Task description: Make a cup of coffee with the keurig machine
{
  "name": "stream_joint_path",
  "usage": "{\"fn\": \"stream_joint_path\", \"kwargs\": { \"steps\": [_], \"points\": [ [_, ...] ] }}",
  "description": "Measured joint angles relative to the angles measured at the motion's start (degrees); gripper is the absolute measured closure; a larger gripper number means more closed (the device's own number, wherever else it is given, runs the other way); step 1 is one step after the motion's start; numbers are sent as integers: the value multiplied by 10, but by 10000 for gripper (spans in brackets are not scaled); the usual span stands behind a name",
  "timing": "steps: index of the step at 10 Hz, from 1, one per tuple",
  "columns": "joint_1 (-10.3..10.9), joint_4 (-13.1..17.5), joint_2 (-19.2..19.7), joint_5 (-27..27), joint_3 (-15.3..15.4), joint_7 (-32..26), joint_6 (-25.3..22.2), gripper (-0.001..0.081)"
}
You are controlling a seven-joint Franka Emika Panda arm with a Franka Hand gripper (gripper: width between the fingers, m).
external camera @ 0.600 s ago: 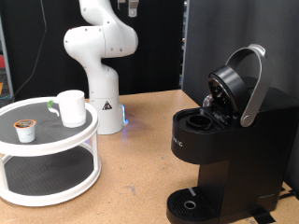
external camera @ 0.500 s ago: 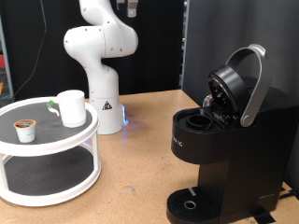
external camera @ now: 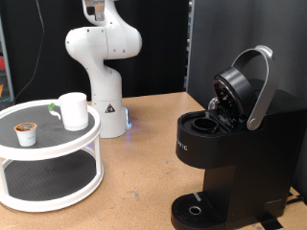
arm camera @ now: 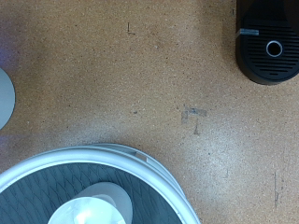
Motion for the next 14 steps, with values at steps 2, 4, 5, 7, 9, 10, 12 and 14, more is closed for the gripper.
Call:
{"fn": "stream_joint_path", "kwargs": {
  "steps": [2, 4, 5, 7, 9, 10, 12, 14],
  "points": [
    [0, -4, 0, -2, 7, 2, 2, 6],
    [-1, -21, 5, -26, 5, -6, 20, 6],
    [-4, -29, 10, -47, -6, -25, 28, 6],
    [-12, -32, 24, -89, -38, -70, 34, 6],
    [-13, -31, 29, -94, -45, -78, 35, 6],
    [-13, -32, 29, -94, -44, -78, 35, 6],
    [-13, -38, 27, -92, -55, -84, 61, 6],
    [-15, -44, 27, -94, -87, -111, 102, 6]
  ]
}}
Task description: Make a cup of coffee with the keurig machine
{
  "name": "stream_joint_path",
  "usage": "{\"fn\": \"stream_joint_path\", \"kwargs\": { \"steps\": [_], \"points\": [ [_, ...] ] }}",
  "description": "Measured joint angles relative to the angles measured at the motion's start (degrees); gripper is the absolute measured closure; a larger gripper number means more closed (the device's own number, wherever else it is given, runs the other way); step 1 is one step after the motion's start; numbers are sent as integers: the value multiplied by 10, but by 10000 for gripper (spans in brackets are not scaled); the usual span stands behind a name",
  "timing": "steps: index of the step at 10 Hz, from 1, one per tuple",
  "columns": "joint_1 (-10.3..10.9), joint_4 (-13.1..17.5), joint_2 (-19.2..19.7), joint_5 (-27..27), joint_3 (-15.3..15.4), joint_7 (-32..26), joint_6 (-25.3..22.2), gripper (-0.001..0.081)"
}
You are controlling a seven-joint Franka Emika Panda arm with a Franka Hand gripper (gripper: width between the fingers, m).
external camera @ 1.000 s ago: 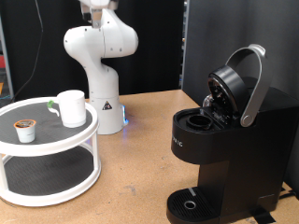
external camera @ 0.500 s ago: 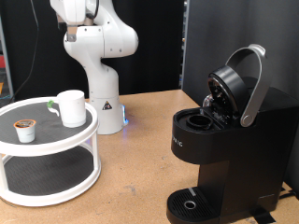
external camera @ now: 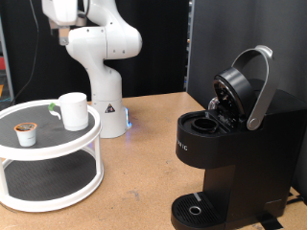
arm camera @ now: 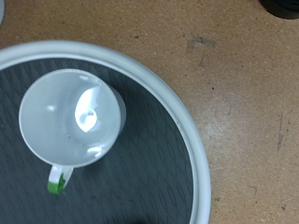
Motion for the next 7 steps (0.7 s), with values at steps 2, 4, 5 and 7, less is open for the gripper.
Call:
{"fn": "stream_joint_path", "kwargs": {
  "steps": [2, 4, 5, 7],
  "points": [
    [-3, 3, 2, -14, -32, -35, 12, 6],
    [-3, 5, 7, -17, -37, -41, 14, 6],
    [-3, 4, 7, -17, -37, -41, 13, 6],
    [-3, 0, 10, -17, -37, -40, 27, 6]
  ]
}}
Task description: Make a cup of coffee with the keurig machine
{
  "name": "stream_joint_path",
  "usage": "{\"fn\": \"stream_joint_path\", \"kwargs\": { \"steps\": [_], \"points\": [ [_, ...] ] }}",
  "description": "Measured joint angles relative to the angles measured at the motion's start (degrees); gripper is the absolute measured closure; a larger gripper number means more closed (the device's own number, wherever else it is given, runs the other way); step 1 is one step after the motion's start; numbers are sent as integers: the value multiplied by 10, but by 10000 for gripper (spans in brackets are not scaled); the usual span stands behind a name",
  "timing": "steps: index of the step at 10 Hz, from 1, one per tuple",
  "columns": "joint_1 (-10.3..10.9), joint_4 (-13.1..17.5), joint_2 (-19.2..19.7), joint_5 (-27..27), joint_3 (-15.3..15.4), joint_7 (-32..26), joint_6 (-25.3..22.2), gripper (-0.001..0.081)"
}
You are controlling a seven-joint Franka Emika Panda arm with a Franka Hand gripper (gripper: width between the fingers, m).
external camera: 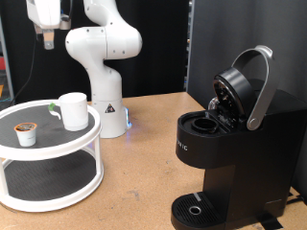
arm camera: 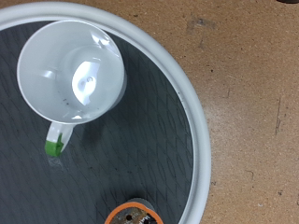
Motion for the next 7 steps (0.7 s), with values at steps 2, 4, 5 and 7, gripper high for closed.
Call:
{"fn": "stream_joint_path", "kwargs": {
  "steps": [2, 4, 5, 7],
  "points": [
    [0, -1, 7, 0, 0, 14, 12, 6],
    [0, -1, 12, -1, 0, 18, 13, 6],
    [0, -1, 16, -6, 1, 18, 13, 6],
    [0, -1, 19, -14, 2, 18, 13, 6]
  ]
}}
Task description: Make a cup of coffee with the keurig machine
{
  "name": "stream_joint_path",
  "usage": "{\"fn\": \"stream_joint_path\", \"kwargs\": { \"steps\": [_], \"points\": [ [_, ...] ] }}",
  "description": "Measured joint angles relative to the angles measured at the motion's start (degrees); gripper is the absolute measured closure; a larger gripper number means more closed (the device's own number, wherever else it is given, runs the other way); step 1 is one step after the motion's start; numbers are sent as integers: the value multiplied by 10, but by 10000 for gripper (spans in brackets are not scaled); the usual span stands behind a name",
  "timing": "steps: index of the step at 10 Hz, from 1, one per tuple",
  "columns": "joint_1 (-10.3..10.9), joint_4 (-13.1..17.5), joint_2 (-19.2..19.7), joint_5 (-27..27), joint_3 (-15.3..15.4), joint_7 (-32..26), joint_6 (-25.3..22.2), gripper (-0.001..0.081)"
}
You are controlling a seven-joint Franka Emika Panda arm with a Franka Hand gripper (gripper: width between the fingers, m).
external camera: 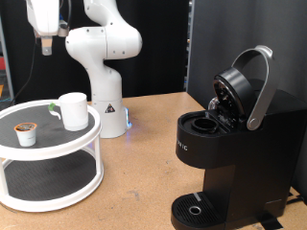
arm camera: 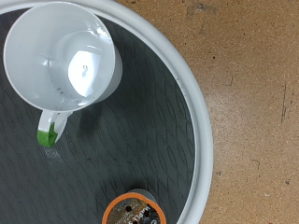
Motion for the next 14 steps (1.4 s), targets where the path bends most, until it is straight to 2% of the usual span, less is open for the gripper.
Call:
{"fn": "stream_joint_path", "kwargs": {
  "steps": [4, 5, 7, 11, 14],
  "points": [
    [0, 0, 1, -8, 2, 0, -2, 6],
    [2, -3, 1, -8, 1, -26, -2, 6],
    [2, -29, 1, -11, -3, -48, 15, 6],
    [-12, -99, 10, -47, -29, -48, 122, 6],
    [-15, -108, 46, -56, -60, -52, 182, 6]
  ]
}}
